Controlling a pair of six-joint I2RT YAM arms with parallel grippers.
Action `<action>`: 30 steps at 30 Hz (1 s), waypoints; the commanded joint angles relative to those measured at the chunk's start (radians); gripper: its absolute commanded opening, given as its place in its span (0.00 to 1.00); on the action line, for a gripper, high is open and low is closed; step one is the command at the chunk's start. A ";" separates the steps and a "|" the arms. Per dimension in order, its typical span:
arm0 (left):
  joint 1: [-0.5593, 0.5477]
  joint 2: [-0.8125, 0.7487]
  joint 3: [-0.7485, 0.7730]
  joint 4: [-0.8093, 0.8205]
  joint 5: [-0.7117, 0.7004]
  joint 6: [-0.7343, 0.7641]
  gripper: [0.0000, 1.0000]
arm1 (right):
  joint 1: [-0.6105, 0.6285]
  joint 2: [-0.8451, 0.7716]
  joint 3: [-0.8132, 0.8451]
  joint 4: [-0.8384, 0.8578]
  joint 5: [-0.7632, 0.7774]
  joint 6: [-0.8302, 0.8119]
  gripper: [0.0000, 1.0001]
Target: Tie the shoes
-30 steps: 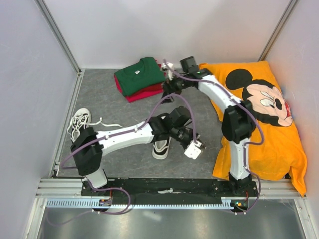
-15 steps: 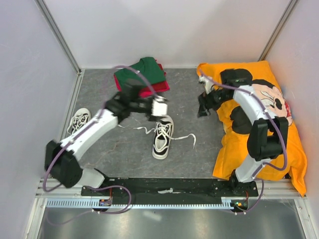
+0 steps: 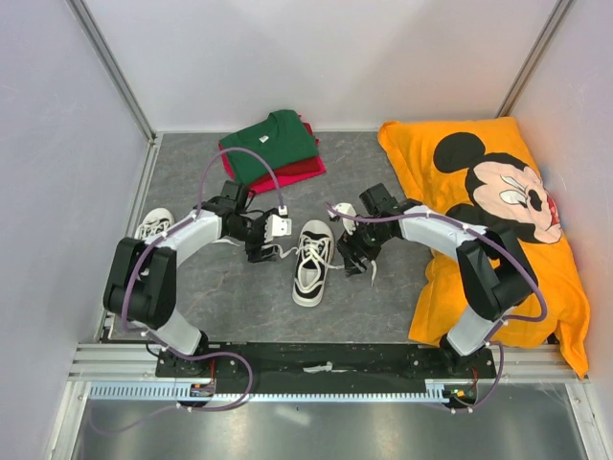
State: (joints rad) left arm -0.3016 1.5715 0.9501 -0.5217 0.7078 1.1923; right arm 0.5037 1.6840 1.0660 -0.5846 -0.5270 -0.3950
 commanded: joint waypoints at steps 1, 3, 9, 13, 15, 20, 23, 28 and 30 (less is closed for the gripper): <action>-0.010 0.080 0.058 0.000 -0.011 0.066 0.77 | 0.030 0.029 -0.058 0.134 0.062 0.036 0.84; -0.017 0.114 0.068 0.002 -0.028 0.072 0.77 | 0.047 0.049 -0.066 0.156 0.084 0.047 0.84; -0.057 0.163 0.078 0.031 -0.060 0.064 0.71 | 0.071 0.086 -0.095 0.200 0.139 0.058 0.67; -0.093 0.196 0.081 0.049 -0.102 0.050 0.52 | 0.072 0.076 -0.124 0.198 0.179 0.064 0.44; -0.093 0.190 0.081 0.049 -0.110 0.035 0.29 | 0.070 0.065 -0.136 0.198 0.193 0.062 0.38; -0.044 0.067 0.124 -0.009 -0.032 -0.023 0.02 | 0.072 0.042 -0.166 0.184 0.242 0.045 0.01; -0.024 -0.010 0.177 -0.047 0.038 -0.104 0.02 | 0.072 0.052 -0.159 0.177 0.248 0.045 0.00; -0.028 -0.128 0.228 -0.050 0.102 -0.189 0.02 | 0.071 0.069 -0.153 0.167 0.251 0.039 0.00; -0.034 -0.126 0.252 -0.075 0.102 -0.201 0.02 | 0.070 0.068 -0.155 0.158 0.271 0.035 0.00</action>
State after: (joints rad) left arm -0.3233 1.4746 1.1484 -0.5552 0.7345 1.0824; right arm 0.5720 1.7088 0.9466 -0.3149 -0.3389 -0.3435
